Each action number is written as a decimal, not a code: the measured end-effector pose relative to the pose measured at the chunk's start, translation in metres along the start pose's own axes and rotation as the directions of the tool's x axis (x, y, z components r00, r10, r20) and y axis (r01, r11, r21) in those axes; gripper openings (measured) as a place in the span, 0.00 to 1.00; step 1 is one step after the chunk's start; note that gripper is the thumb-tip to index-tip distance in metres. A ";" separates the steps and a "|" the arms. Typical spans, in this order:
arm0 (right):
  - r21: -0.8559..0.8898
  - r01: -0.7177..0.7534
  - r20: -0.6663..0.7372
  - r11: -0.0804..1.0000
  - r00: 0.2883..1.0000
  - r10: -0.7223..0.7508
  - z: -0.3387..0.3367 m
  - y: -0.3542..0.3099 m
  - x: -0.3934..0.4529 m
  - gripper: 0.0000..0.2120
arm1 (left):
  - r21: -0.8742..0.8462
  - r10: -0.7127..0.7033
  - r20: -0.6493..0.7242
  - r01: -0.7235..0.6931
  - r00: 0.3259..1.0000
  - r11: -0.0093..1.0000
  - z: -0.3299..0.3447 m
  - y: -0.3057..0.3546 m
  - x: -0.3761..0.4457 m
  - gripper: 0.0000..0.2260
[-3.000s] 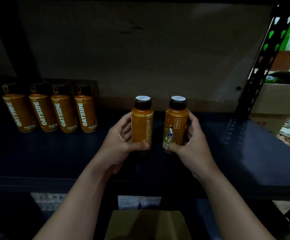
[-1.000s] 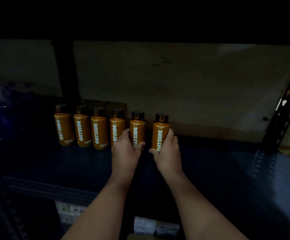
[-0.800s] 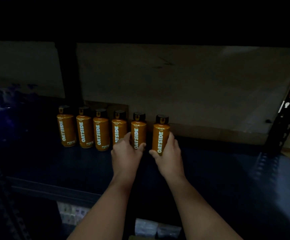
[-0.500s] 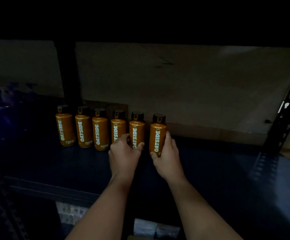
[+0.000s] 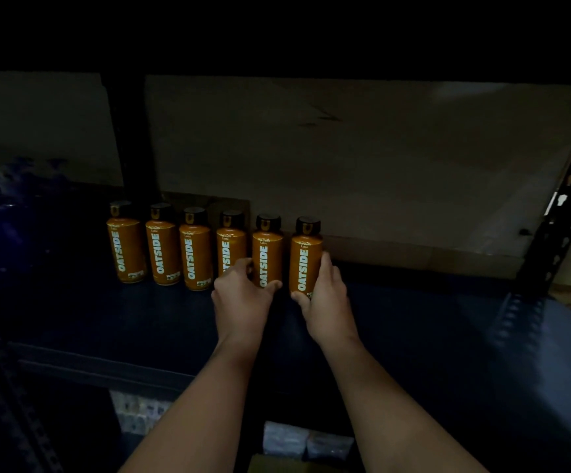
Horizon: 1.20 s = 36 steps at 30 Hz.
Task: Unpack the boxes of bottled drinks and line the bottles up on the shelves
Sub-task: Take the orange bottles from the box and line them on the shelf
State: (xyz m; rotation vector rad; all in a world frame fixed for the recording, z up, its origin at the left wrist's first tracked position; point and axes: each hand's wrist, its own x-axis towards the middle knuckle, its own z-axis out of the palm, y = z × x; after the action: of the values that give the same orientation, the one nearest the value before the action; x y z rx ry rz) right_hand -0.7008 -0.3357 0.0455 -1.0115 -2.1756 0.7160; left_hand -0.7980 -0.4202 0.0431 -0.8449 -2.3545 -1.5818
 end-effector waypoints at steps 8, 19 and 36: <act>-0.017 0.023 0.002 1.000 1.000 -0.023 0.000 -0.001 -0.001 0.45 | -0.009 0.012 0.005 -0.012 1.000 1.000 0.002 -0.003 0.001 0.29; -0.031 0.021 -0.003 0.999 1.000 -0.021 0.001 -0.002 0.000 0.46 | -0.024 -0.012 0.011 0.012 1.000 1.000 0.001 -0.002 0.001 0.28; 0.057 -0.032 0.029 0.998 0.999 0.031 -0.006 -0.002 -0.003 0.49 | 0.104 -0.017 -0.065 0.024 0.998 0.994 -0.005 -0.001 -0.004 0.29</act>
State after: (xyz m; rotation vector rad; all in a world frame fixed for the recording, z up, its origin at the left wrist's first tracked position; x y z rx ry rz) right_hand -0.6958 -0.3377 0.0501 -1.0142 -2.1549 0.8072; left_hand -0.7956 -0.4265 0.0428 -0.7391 -2.3847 -1.4553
